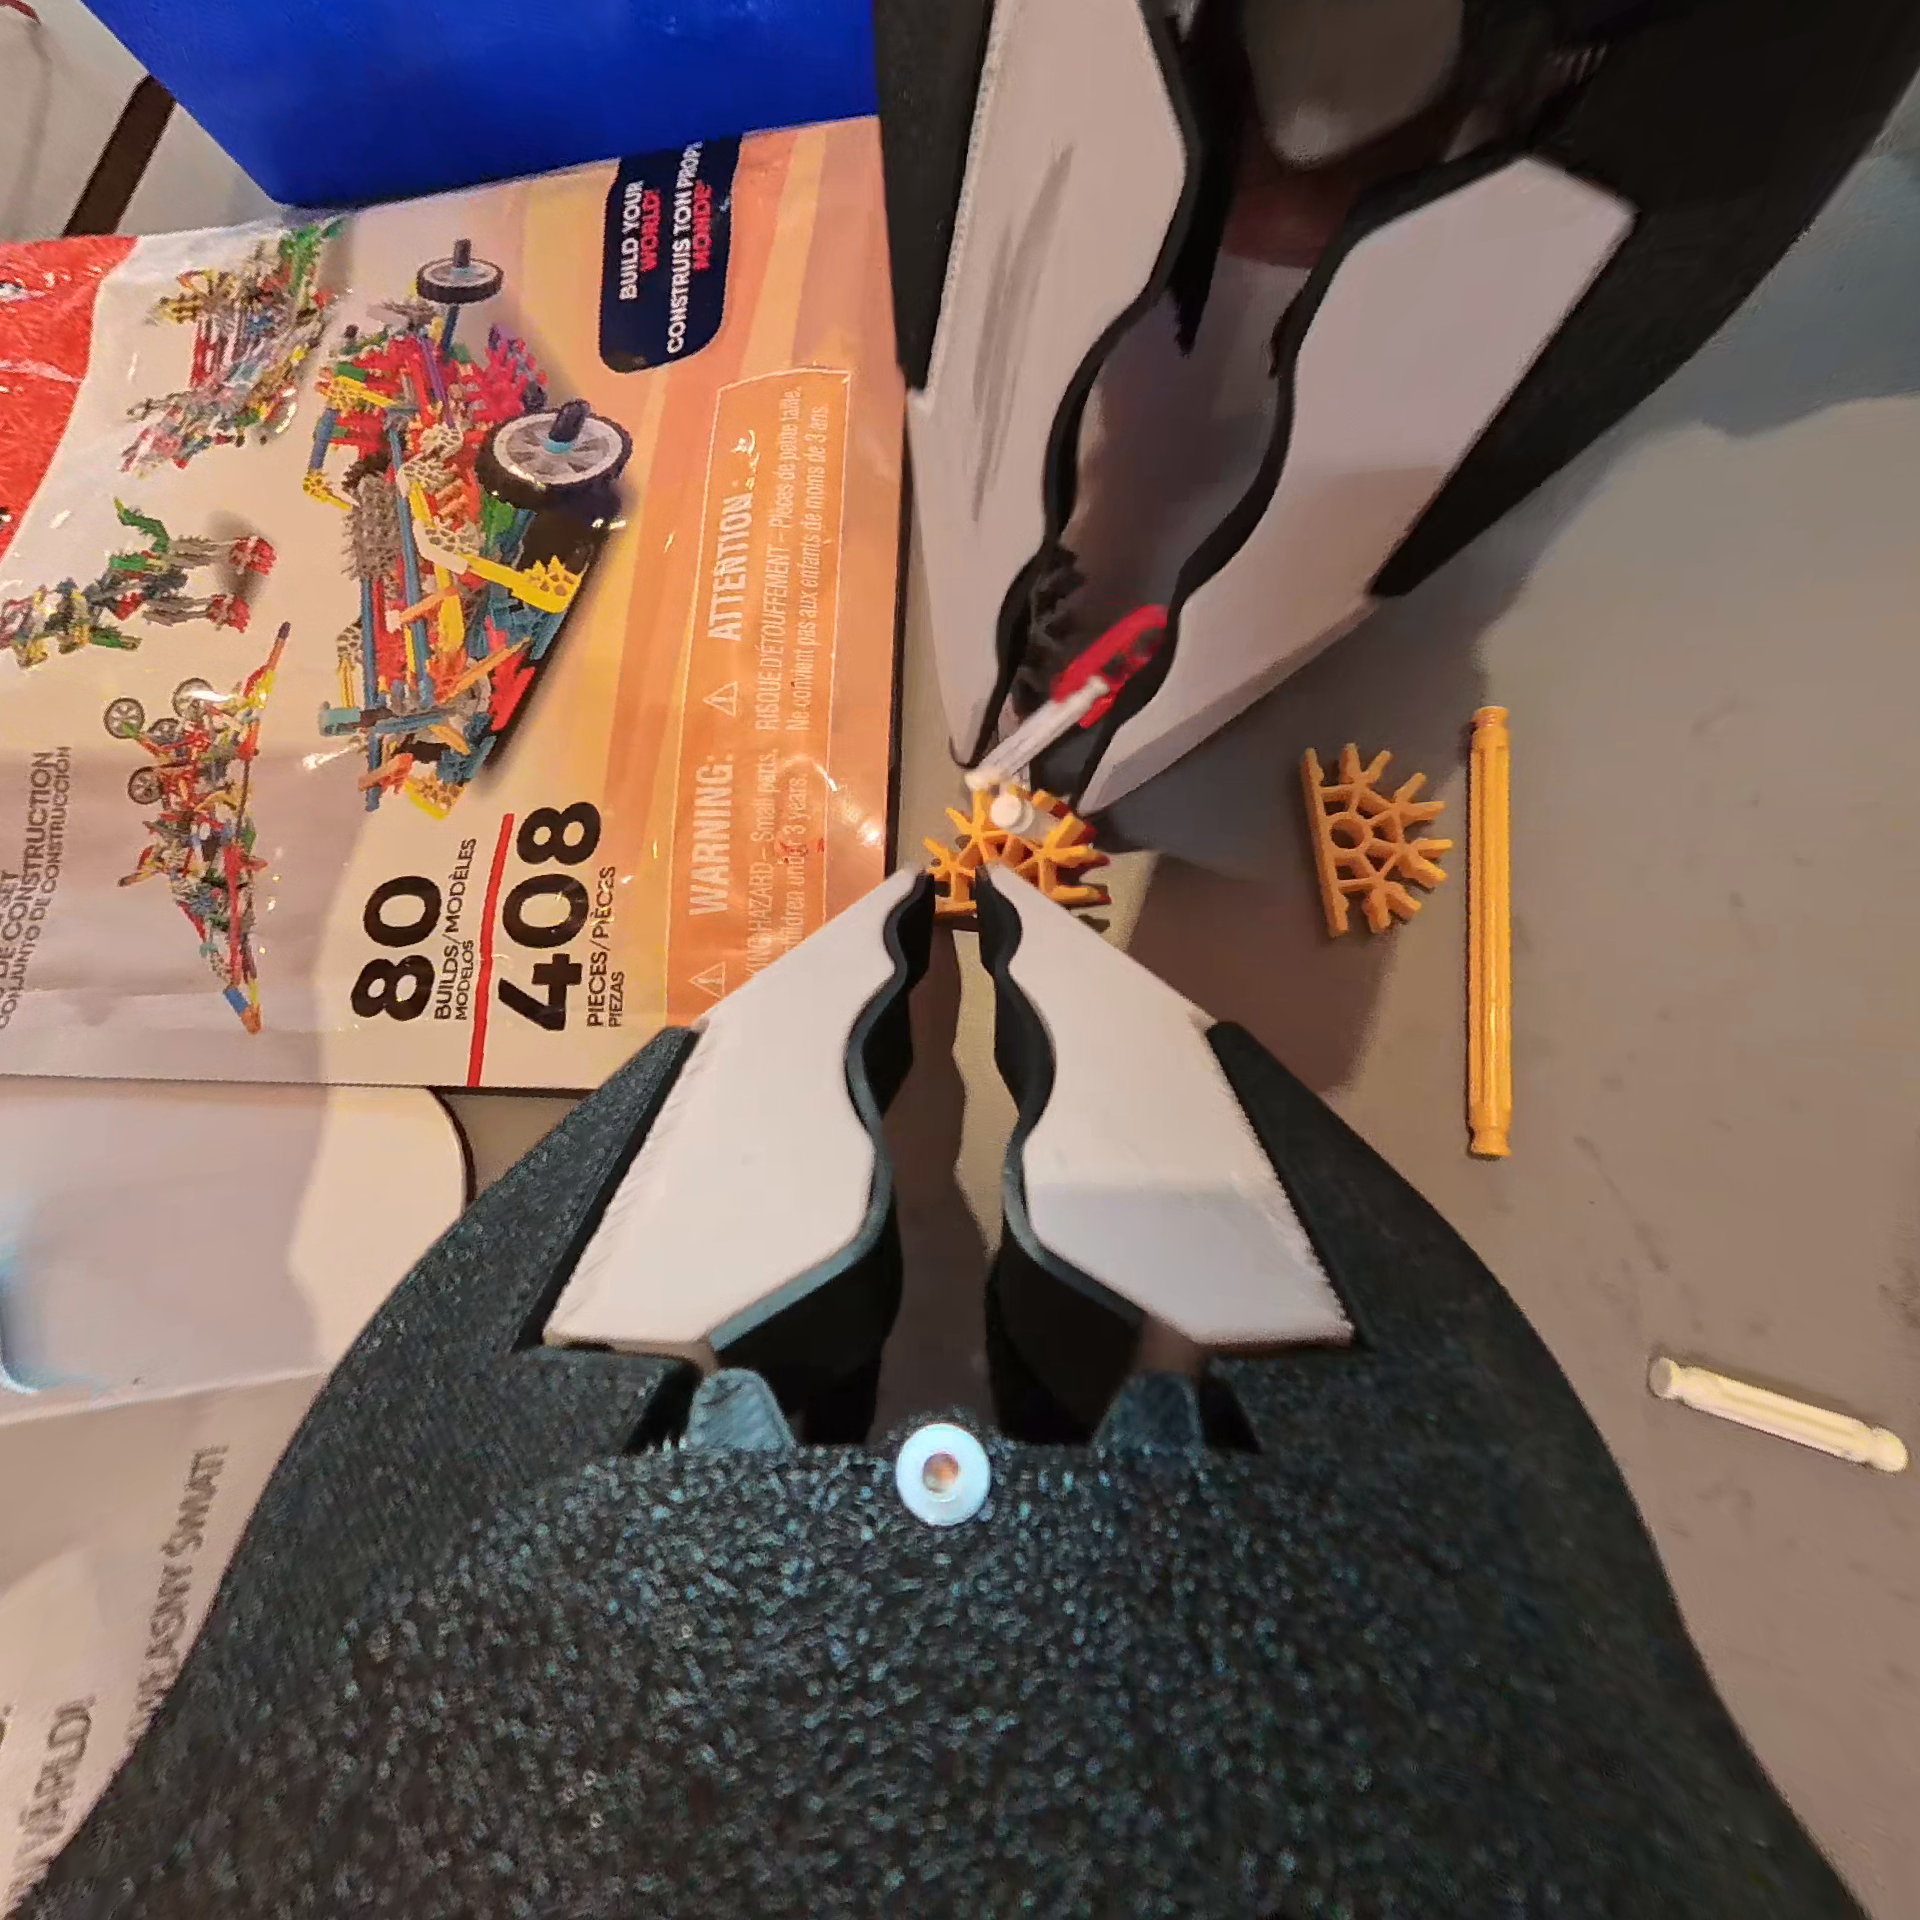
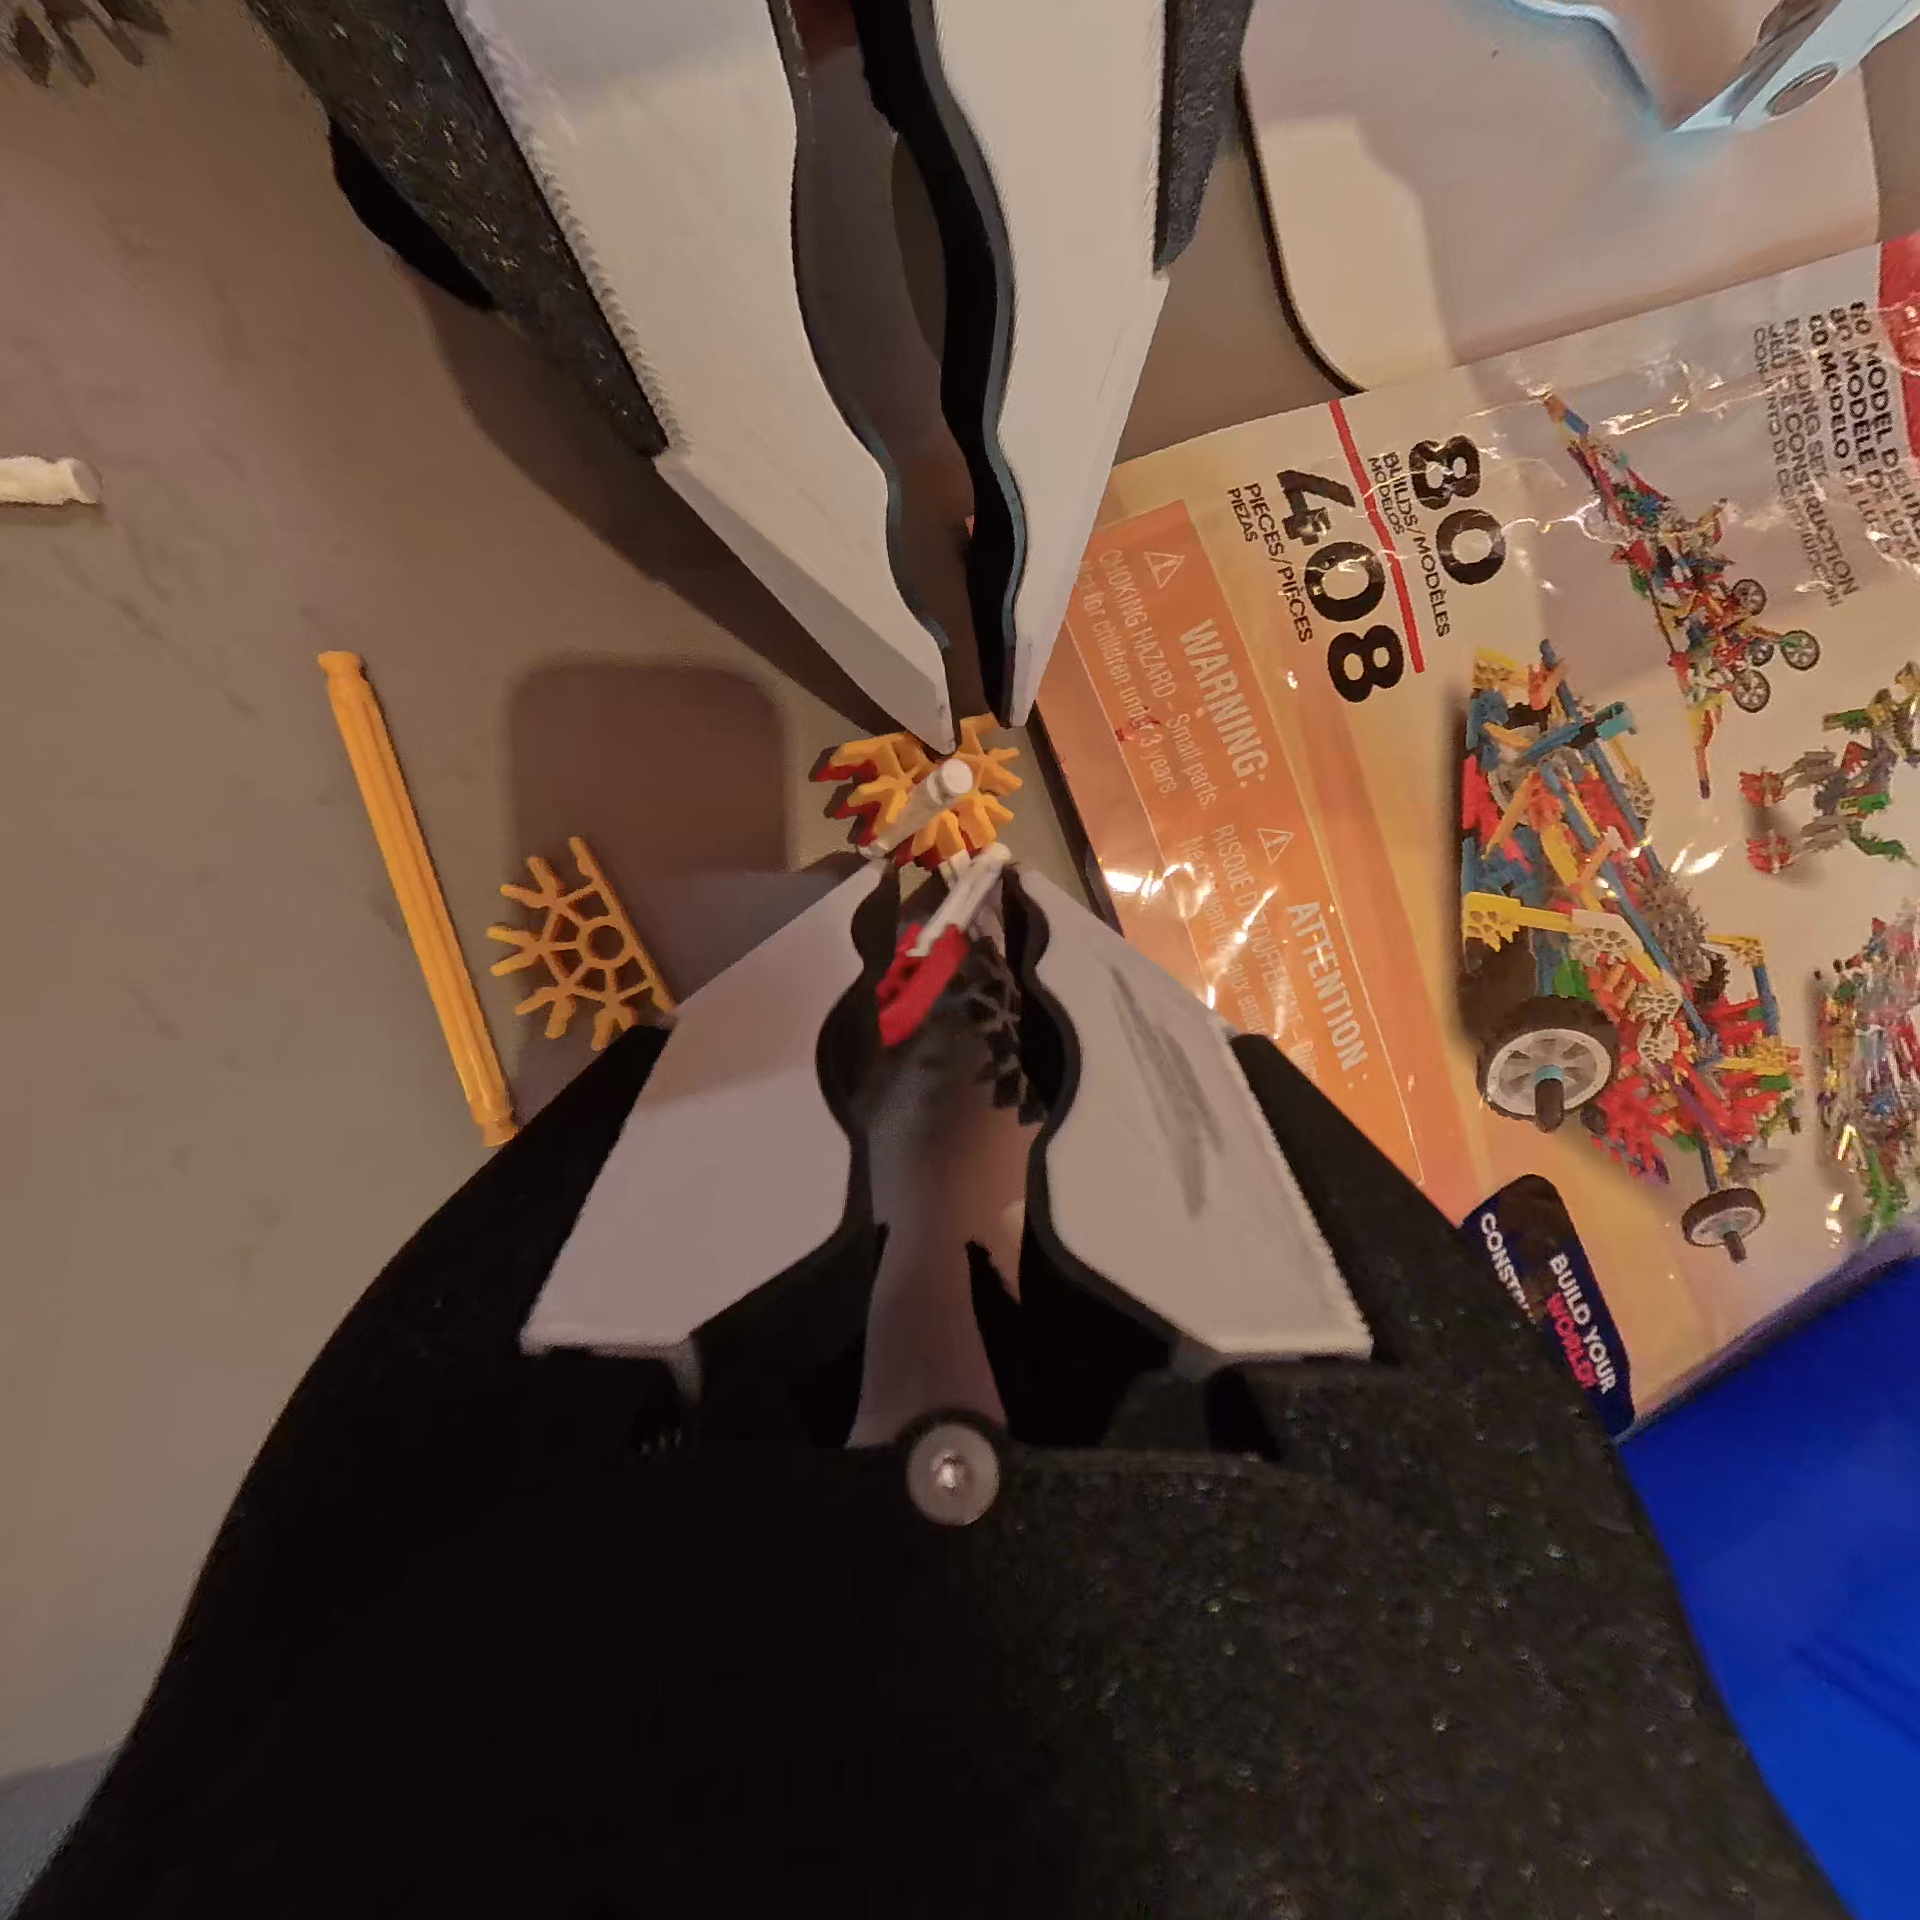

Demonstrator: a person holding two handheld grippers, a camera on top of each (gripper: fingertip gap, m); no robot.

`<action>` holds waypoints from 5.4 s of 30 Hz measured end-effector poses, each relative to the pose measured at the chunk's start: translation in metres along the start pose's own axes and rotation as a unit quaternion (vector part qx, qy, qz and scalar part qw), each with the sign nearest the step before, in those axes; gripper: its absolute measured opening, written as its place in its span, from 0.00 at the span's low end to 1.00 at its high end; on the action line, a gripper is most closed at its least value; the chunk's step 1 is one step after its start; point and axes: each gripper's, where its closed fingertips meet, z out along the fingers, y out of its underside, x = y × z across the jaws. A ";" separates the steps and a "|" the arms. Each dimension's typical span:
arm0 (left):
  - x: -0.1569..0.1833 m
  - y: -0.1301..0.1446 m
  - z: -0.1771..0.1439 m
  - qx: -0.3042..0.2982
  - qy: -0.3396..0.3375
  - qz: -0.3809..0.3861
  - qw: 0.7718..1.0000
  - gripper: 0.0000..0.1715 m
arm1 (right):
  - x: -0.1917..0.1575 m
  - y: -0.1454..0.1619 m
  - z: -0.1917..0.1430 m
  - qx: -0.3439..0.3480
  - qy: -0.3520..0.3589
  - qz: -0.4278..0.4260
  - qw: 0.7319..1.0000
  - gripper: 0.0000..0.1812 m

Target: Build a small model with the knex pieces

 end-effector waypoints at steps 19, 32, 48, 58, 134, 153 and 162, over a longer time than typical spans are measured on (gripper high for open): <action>0.006 -0.004 -0.003 0.005 0.016 0.003 1.000 0.11 | -0.015 0.010 -0.023 0.012 -0.012 0.026 1.000 0.08; 0.008 -0.008 -0.004 0.012 0.026 -0.003 1.000 0.13 | -0.030 0.018 -0.016 -0.018 -0.035 0.022 0.999 0.07; 0.003 0.009 -0.002 -0.038 0.013 0.011 0.999 0.15 | -0.033 0.013 -0.009 -0.019 -0.031 -0.008 0.999 0.02; 0.006 -0.015 -0.015 0.029 0.036 -0.020 0.999 0.16 | -0.007 -0.034 -0.059 0.170 -0.009 0.056 0.984 0.02; 0.001 -0.033 -0.013 0.084 -0.028 0.004 0.996 0.08 | 0.028 0.009 -0.056 0.037 0.123 0.111 0.985 0.00; 0.002 -0.051 -0.022 0.159 0.027 -0.094 0.982 0.07 | 0.026 -0.046 -0.061 0.083 0.117 -0.077 0.987 0.00; -0.001 -0.030 -0.009 0.083 -0.022 -0.030 0.996 0.10 | 0.030 -0.008 -0.054 0.020 0.084 0.024 0.996 0.05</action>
